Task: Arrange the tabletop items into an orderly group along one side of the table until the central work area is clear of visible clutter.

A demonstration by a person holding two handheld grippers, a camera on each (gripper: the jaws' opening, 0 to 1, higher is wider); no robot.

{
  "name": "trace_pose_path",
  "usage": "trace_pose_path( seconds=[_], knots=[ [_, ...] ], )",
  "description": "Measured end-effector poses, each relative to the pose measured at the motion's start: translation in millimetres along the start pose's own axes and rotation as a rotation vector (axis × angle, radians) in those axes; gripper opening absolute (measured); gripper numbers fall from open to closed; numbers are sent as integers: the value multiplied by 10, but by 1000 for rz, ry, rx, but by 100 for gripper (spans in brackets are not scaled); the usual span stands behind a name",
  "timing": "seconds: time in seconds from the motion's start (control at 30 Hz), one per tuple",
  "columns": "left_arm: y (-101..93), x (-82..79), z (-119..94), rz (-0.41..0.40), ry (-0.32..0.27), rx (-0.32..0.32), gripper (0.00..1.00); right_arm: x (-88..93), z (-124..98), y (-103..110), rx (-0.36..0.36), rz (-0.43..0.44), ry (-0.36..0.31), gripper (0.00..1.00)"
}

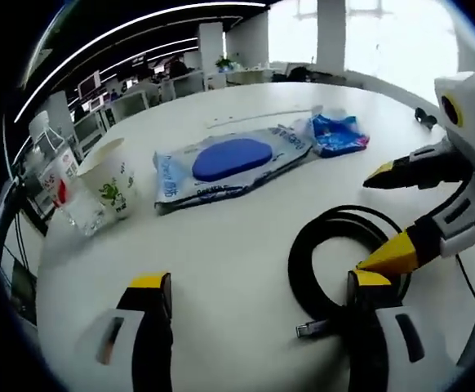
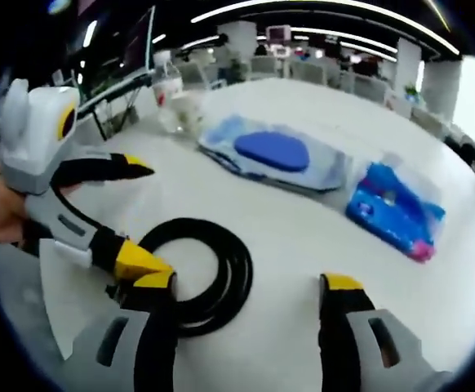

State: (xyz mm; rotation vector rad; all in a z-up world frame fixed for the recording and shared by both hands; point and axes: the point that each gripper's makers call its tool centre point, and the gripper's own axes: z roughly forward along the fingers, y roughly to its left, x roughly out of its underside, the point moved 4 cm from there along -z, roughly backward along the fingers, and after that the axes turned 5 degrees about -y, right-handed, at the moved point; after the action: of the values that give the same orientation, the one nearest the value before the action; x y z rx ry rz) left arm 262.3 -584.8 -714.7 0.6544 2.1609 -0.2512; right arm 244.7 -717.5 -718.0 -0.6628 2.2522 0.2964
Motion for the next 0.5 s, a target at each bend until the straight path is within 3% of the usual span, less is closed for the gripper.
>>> trace_pose_path(
  seconds=[0.5],
  knots=[
    [-43, -31, 13, 39, 7, -6, 78, -24, 28, 30, 13, -2, 9, 59]
  ],
)
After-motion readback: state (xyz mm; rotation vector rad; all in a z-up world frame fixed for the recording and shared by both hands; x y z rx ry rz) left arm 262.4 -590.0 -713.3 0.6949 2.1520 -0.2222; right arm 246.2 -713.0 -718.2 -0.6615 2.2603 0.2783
